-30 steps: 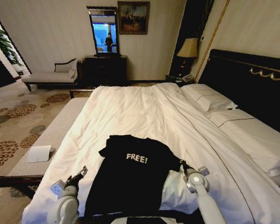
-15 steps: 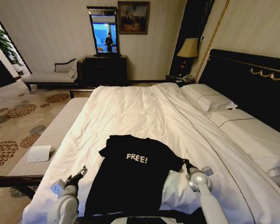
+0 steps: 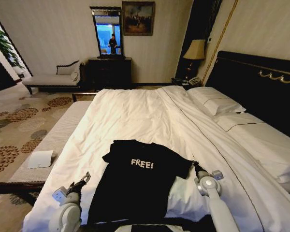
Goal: Fold the clothes on the bed.
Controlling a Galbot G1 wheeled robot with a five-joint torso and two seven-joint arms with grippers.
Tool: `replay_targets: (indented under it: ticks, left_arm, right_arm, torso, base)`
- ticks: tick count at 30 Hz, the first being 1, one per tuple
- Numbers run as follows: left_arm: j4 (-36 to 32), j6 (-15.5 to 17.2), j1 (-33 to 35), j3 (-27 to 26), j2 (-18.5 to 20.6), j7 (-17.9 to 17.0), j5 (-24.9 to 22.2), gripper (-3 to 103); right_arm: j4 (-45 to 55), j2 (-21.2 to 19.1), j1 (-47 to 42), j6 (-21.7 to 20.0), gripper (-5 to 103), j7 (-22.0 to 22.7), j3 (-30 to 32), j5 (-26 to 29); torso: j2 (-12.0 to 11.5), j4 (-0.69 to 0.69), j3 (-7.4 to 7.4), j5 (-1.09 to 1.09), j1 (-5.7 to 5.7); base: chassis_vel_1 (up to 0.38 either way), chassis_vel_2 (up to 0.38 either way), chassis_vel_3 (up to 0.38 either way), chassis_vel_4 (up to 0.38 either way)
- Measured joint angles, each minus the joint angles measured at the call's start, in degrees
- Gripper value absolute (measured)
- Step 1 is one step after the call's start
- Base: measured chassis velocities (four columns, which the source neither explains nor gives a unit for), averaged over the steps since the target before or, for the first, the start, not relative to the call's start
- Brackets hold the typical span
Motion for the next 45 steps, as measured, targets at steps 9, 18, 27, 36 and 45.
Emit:
replay_targets:
  ticks: [9, 18, 27, 36, 45]
  left_arm:
    - [1.4, -0.7, -0.5, 0.7, -0.6, 0.7, 0.1, 100]
    - [1.8, -0.8, -0.9, 1.6, -1.0, 0.9, 0.3, 100]
    - [0.8, -1.2, 0.8, 1.2, -1.3, 1.2, 0.6, 100]
    - [0.1, -1.9, 1.5, 1.8, -1.8, 2.0, 2.2, 100]
    - [0.4, -2.5, -1.7, 4.0, -2.2, 3.2, 3.7, 100]
  right_arm:
    - [4.0, 1.3, -3.8, 0.2, 0, 0.6, 1.0, -1.5]
    - [7.2, 1.6, -6.4, 1.6, 0, -1.6, 1.7, -4.4]
    - [7.4, 0.7, -5.5, 3.2, 0, -4.3, 0.4, -5.4]
    - [3.7, 0.2, -3.5, 1.8, 0, 0.8, -1.7, -5.3]
    - [5.6, -0.6, -4.6, 0.7, 20, 3.3, -0.7, -5.9]
  torso:
    - [0.0, -0.01, 0.0, -0.01, 0.0]
    - [0.0, -0.01, 0.0, 0.0, 0.0]
    - [0.0, -0.01, 0.0, -0.01, 0.0]
    - [0.0, -0.01, 0.0, 0.0, 0.0]
    - [0.0, -0.01, 0.0, 0.0, 0.0]
  base:
    - [0.0, 0.0, 0.0, 0.0]
    - [0.0, 0.0, 0.0, 0.0]
    - [0.0, 0.0, 0.0, 0.0]
    - [0.0, 0.0, 0.0, 0.0]
    - [0.0, 0.0, 0.0, 0.0]
